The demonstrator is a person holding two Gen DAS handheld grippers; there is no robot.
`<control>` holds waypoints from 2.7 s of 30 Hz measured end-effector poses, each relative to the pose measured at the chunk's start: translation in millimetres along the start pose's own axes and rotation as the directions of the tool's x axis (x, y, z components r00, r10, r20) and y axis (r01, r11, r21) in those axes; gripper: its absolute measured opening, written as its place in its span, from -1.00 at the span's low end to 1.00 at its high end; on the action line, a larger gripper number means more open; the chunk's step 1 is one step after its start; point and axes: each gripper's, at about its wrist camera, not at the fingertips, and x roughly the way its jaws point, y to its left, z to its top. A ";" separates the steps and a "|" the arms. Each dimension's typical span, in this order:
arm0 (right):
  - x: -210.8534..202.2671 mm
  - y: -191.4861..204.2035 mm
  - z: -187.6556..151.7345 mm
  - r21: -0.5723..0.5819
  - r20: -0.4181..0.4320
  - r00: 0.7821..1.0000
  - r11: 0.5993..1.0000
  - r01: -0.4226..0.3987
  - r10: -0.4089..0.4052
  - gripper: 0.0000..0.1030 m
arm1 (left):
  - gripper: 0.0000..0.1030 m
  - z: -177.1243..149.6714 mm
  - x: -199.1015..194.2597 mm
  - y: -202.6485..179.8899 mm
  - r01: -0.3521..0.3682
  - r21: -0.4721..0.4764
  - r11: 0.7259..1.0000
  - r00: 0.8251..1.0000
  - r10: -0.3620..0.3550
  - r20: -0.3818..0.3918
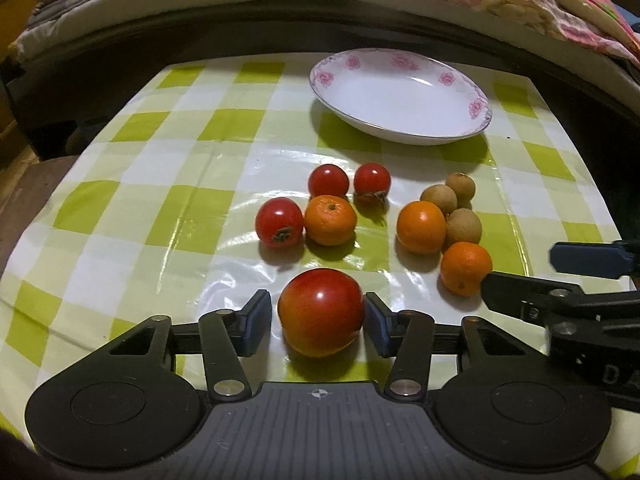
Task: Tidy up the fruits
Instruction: 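Grasp the large red tomato with the left tool while the right tool grasps a mandarin orange, then carry both fruits onto the white flowered plate and open both tools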
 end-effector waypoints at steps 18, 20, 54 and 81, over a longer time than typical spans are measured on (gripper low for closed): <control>38.0 2.1 4.9 -0.004 -0.090 0.990 0.994 -0.108 0.107 -0.54 | 0.04 4.0 1.1 5.7 -0.013 0.022 1.000 1.000 0.013 -0.006; 36.4 -0.3 4.4 0.009 -0.091 0.990 0.994 -0.109 0.109 -0.55 | -0.04 4.7 -0.1 9.0 0.002 0.004 1.000 1.000 -0.002 -0.008; 40.4 -6.8 7.4 0.052 -0.076 0.990 0.992 -0.111 0.115 -0.34 | -0.03 3.8 0.2 10.2 0.041 0.008 0.999 0.999 -0.041 -0.008; 8.9 -9.8 26.7 0.084 -0.006 0.989 0.985 -0.148 0.149 -0.35 | -0.04 45.0 -16.0 8.9 0.142 -0.062 0.988 0.988 -0.138 0.069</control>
